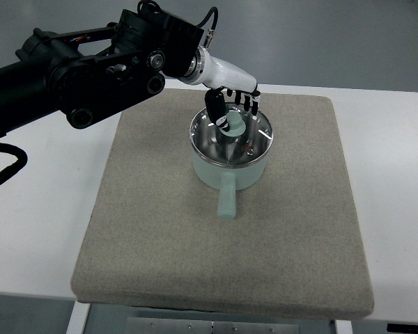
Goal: Place lid left of pot with left hand
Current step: 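Close the left hand fingers around the mint-green lid knob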
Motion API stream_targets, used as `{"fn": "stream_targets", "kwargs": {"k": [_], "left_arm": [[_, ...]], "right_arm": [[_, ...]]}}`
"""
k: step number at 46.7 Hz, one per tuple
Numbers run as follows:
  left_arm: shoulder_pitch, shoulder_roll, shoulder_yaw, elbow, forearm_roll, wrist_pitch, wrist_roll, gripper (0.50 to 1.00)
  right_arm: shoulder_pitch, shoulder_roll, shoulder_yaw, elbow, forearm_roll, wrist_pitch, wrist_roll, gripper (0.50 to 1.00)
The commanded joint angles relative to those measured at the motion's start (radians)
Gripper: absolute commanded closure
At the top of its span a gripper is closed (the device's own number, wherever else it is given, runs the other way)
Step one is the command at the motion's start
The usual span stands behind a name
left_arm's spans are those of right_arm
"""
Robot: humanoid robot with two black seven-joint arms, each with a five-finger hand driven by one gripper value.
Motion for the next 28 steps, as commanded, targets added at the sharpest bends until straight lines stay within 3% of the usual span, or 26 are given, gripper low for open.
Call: {"fn": "stream_targets", "kwargs": {"k": [1,15,23,28], "left_arm": [[0.002,0.0,0.0,0.0,0.001,0.0,0.0,0.752],[0.005,0.005,0.0,-0.002,0.008,0.0,0.0,0.763],[0.002,0.005,0.0,-0.006,0.009,0.0,0.0,0.829],[0.003,0.008,0.0,-0.029,0.023,0.0,0.0,0.838]], "right_arm": [[0.0,0.0,-0.001,0.0,0.0,0.0,0.0,0.576],[0.0,0.0,0.001,0.0,0.0,0.0,0.0,0.576],[0.0,0.0,-0.001,0.0,0.0,0.0,0.0,0.576],[0.0,0.0,-0.001,0.0,0.0,0.0,0.0,0.576]]}}
